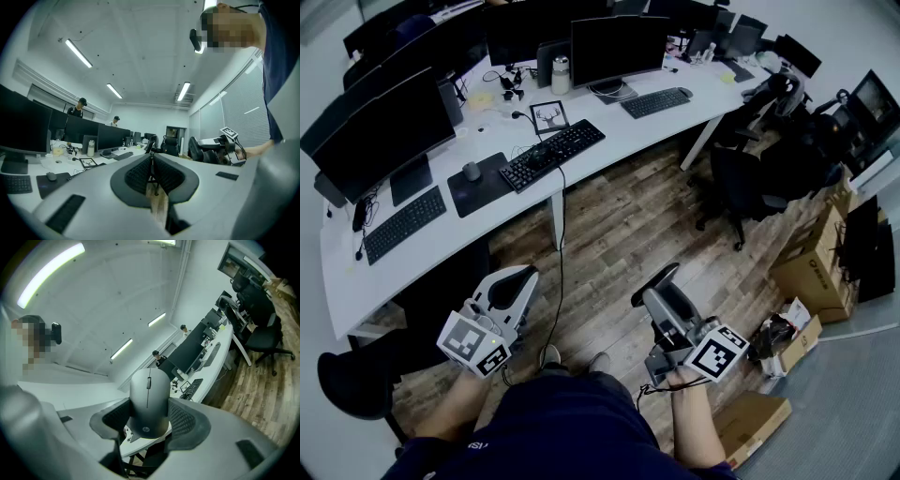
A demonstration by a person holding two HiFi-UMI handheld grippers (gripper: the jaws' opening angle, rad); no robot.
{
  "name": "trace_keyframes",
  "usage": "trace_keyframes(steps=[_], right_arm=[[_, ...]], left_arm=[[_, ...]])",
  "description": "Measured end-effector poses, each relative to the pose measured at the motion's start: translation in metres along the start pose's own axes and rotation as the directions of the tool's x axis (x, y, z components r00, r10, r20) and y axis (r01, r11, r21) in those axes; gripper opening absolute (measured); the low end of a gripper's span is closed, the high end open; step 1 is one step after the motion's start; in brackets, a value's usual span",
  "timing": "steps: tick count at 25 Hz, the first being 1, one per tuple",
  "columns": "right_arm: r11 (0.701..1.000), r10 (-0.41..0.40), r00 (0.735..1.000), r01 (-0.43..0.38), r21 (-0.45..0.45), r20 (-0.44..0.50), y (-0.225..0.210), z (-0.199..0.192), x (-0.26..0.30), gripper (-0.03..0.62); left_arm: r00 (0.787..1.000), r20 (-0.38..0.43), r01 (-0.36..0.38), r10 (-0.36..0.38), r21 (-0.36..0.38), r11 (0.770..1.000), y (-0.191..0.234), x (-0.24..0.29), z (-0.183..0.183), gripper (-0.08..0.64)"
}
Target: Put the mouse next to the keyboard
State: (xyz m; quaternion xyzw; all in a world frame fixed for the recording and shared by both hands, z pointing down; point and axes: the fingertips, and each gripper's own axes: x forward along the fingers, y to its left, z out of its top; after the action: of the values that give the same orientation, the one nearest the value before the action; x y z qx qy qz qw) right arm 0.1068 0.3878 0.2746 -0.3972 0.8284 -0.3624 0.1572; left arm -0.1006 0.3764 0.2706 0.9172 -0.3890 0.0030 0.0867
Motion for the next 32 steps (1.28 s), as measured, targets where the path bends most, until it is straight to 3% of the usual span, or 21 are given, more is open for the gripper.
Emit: trace_keyframes(steps=[23, 32], right_arm=[[1.000, 0.008, 1.000, -0.008, 0.016, 0.007, -0.005, 0.002, 0.000, 0.259], [1.000, 0.020, 1.000, -0.020, 0.021, -0.005, -0.013, 0.008, -0.017, 0.259]], left_arm=[[1.000, -0.002, -0.007, 0.007, 0.002, 1.000, -0.009, 0.004, -0.002, 0.043], [1.000, -0.004, -0.019, 0.019, 0.009, 1.000, -0.031, 0.011, -0.004, 0.043]])
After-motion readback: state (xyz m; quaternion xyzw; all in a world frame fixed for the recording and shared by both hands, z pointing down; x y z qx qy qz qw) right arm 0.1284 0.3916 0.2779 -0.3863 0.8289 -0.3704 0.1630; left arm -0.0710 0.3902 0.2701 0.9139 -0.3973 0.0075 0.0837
